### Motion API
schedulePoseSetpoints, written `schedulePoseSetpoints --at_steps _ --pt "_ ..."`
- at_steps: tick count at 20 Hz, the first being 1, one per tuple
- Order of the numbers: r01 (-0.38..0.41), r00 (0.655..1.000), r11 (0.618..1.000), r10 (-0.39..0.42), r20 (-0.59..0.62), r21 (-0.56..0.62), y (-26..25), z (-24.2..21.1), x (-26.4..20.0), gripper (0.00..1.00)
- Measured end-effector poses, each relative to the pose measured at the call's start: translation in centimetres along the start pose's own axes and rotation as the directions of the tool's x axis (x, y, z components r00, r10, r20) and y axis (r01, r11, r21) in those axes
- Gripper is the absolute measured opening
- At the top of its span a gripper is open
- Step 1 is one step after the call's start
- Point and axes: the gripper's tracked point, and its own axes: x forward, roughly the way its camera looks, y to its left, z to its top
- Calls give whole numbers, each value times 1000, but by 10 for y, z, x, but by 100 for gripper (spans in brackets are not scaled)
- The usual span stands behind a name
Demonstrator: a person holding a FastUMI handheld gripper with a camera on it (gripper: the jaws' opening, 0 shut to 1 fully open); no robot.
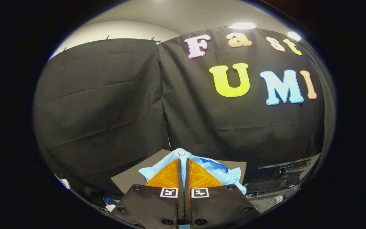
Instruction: Put the clothes into the washing machine and then close the washing machine lid.
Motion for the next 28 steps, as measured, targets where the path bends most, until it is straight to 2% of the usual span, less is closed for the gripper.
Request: schedulePoseSetpoints --at_steps 16,28 --pt "147 987 987 -150 54 65 -102 3 -63 1" --pt "278 957 956 -284 58 94 -182 -14 -109 1"
